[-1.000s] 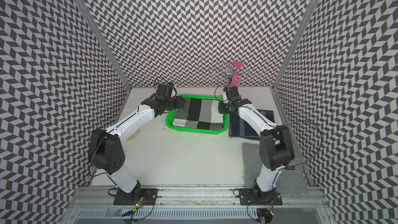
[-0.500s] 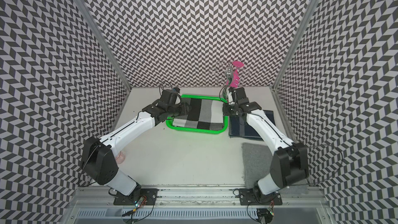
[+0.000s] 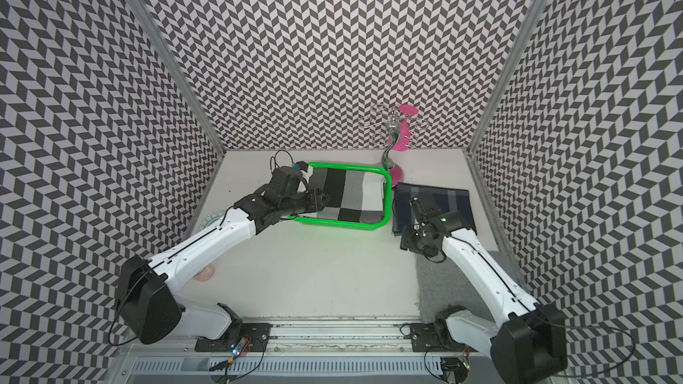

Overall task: Put the folded scarf in the basket
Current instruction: Move the scarf to the center of the board.

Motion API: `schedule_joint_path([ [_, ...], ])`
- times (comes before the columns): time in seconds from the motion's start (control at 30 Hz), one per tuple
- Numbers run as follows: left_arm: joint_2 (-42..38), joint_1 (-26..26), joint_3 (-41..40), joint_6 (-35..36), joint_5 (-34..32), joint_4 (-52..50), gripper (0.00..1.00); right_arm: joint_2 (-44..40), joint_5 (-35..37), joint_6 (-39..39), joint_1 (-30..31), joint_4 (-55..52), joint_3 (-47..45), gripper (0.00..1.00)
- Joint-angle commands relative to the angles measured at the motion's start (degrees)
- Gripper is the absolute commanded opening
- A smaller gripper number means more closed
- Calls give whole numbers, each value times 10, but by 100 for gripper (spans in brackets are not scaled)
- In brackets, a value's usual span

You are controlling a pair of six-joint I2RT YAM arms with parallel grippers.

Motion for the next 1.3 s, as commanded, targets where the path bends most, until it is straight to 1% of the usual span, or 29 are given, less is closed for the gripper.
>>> schedule_joint_path([
  [0.0, -30, -15, -36, -10, 14, 6, 46, -1, 76, 46, 3, -7, -23, 63],
  [0.1, -42, -17, -60, -14, 20, 21, 46, 19, 96, 55, 3, -3, -27, 62],
  [0.23, -49, -16, -66, -6, 17, 15, 47, 33, 140, 67, 3, -1, -34, 63],
  [0.33, -62, -17, -77, -6, 15, 13, 46, 54, 139, 73, 2, -1, -43, 63],
  [0.5, -79, -16, -92, -6, 14, 15, 47, 92, 136, 64, -5, 41, -49, 61],
  [0.57, -76, -17, -92, -7, 20, 14, 47, 105, 124, 60, -5, 52, -51, 60],
  [0.63, -74, -17, -92, -8, 23, 13, 47, 110, 112, 62, -5, 67, -65, 60],
  [0.7, -78, -16, -92, -9, 20, 8, 47, 115, 122, 63, -6, 75, -91, 60],
  [0.77, -85, -17, -97, -11, 20, 8, 47, 123, 103, 66, -7, 91, -104, 58],
  [0.83, -93, -17, -105, -13, 20, 7, 47, 129, 93, 68, -7, 103, -114, 54],
  [0.87, -96, -17, -109, -14, 21, 4, 47, 132, 91, 67, -7, 106, -119, 49],
  [0.93, -104, -17, -118, -17, 24, 2, 46, 128, 86, 64, -7, 111, -123, 39],
  [0.97, -110, -17, -125, -18, 25, 2, 46, 124, 83, 63, -5, 113, -122, 29],
  [1.03, -121, -17, -138, -22, 25, 4, 47, 121, 74, 59, -5, 116, -119, 20],
  [1.1, -133, -16, -149, -25, 23, 1, 46, 121, 55, 58, -3, 120, -113, 17],
  [1.27, -166, -16, -176, -35, 20, -7, 46, 120, 6, 95, 29, 138, -91, 17],
])
